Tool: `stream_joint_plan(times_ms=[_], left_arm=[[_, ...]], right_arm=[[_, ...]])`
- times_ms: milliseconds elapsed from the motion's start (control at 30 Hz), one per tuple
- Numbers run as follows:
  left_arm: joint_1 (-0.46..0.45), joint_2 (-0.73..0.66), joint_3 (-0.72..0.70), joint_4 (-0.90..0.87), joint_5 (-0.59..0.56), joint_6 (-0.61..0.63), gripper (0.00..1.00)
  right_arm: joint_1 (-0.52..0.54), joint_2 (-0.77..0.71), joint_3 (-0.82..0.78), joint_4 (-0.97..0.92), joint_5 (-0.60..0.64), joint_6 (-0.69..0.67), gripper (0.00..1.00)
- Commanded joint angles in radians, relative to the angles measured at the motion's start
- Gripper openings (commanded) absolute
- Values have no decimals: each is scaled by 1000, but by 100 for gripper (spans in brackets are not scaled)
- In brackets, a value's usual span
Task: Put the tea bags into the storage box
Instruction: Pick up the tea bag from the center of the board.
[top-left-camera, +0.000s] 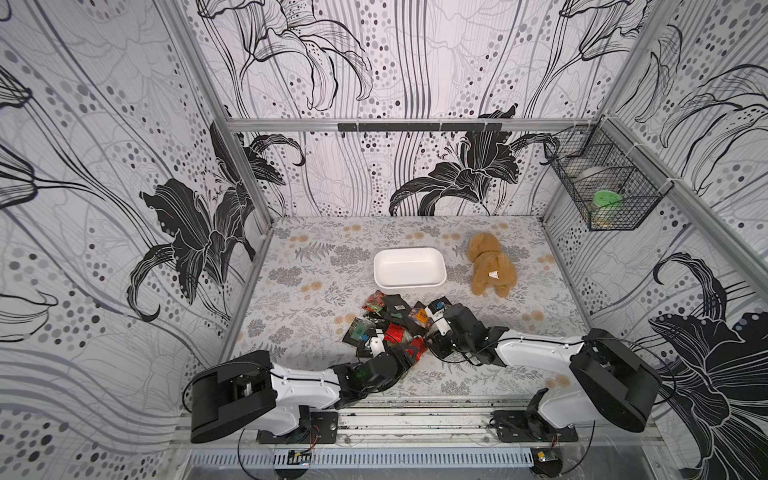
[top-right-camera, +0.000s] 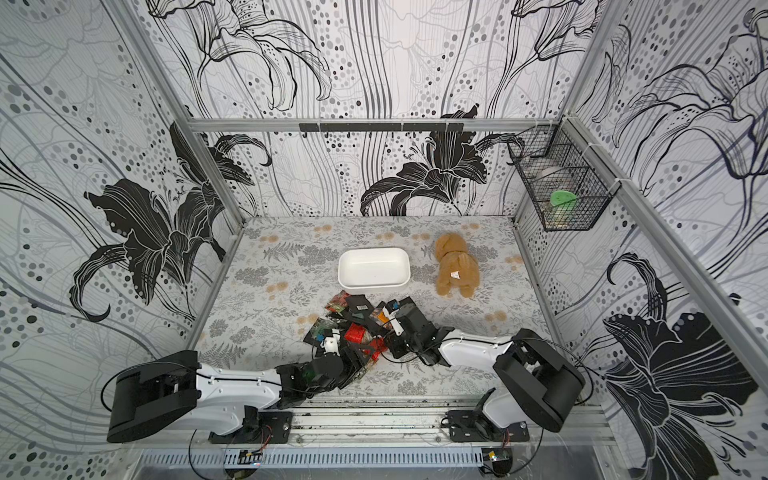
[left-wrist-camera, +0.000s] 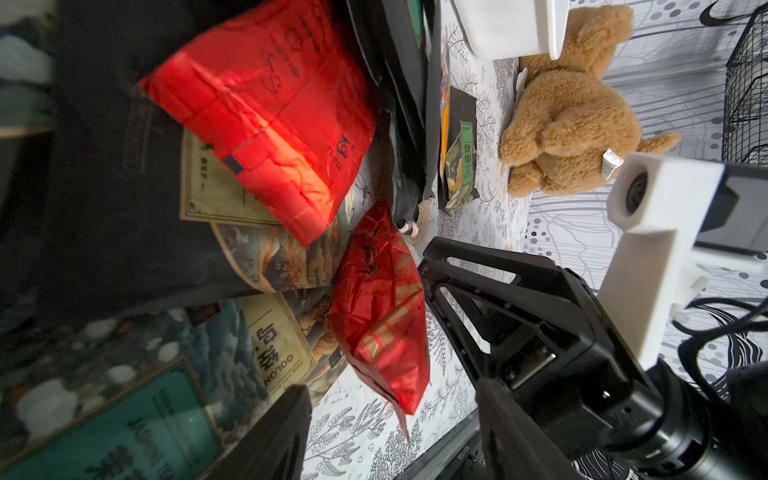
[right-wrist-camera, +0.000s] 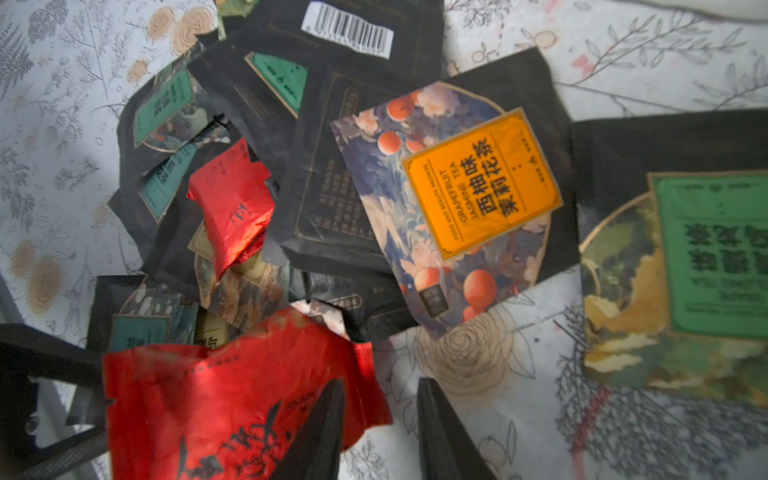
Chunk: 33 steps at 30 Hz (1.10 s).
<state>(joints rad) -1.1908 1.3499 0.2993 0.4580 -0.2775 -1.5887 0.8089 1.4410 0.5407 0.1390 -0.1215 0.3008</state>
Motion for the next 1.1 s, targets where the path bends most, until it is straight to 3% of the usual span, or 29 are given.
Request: stream_joint_plan(times_ms=[0, 433, 700, 1067], left_arm=[[-5, 27, 21, 68, -22, -9, 64], [-4, 67, 53, 48, -44, 11, 50], [-1, 120, 62, 44, -48, 5, 48], [2, 129, 78, 7, -31, 22, 23]], right_arm=[[10, 17, 25, -20, 17, -14, 34], [32, 42, 43, -37, 30, -19, 34], [39, 47, 48, -43, 40, -23, 34], [48, 49, 51, -48, 47, -28, 34]])
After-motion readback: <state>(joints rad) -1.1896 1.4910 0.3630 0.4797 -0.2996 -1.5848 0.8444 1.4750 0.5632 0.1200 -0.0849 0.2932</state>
